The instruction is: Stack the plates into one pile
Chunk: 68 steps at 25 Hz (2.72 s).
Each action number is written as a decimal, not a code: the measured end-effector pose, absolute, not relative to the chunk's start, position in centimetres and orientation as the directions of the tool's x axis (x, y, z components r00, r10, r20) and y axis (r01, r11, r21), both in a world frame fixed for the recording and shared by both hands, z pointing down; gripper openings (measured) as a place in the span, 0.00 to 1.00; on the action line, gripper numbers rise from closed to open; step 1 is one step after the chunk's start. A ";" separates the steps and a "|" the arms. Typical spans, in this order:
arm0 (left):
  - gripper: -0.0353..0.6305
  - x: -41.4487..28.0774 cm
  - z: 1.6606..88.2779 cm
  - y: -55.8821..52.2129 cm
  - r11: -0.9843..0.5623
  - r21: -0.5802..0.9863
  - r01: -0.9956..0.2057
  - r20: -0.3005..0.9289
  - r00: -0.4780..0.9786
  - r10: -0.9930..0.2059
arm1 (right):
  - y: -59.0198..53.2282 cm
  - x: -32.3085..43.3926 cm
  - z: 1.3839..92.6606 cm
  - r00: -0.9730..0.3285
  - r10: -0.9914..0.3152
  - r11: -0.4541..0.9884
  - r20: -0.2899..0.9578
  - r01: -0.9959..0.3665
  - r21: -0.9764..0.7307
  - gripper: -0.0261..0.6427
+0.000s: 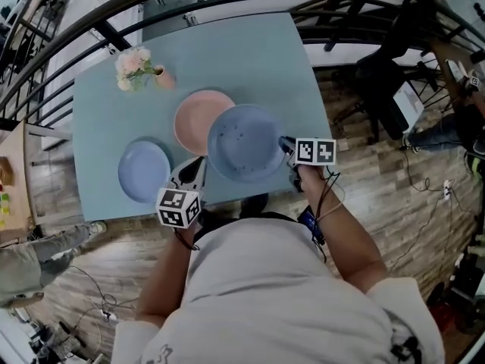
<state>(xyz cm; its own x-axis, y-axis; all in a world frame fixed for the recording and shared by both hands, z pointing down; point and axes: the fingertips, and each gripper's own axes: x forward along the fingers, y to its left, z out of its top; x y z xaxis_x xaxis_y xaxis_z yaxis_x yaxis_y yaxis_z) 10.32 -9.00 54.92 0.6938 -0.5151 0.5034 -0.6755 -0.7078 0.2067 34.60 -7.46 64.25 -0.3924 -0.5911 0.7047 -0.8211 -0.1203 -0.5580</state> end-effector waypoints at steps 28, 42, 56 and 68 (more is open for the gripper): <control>0.06 -19.6 52.3 -7.8 -0.617 0.206 -0.760 0.444 0.634 -0.633 | -10.9 1.7 60.8 -0.512 -0.528 0.084 0.678 -0.825 -0.559 0.08; 0.06 -27.6 53.6 -6.5 -0.543 0.248 -0.802 0.447 0.592 -0.671 | -10.6 -6.3 61.4 -0.534 -0.452 0.144 0.715 -0.834 -0.532 0.09; 0.06 -29.4 55.3 -7.9 -0.479 0.270 -0.836 0.477 0.548 -0.687 | -12.8 -7.5 64.7 -0.549 -0.379 0.153 0.745 -0.831 -0.535 0.09; 0.06 -28.1 57.2 -10.1 -0.442 0.296 -0.847 0.515 0.531 -0.673 | -15.3 -6.0 67.5 -0.544 -0.320 0.132 0.776 -0.837 -0.532 0.10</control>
<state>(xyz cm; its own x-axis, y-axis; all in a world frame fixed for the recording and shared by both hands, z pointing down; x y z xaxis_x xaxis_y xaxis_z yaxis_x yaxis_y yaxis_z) -28.06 -10.10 57.16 0.5312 -0.6729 0.5149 -0.8468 -0.4417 0.2963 -5.99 -15.32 67.52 -0.5436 -0.3196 0.7761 -0.8366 0.1322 -0.5316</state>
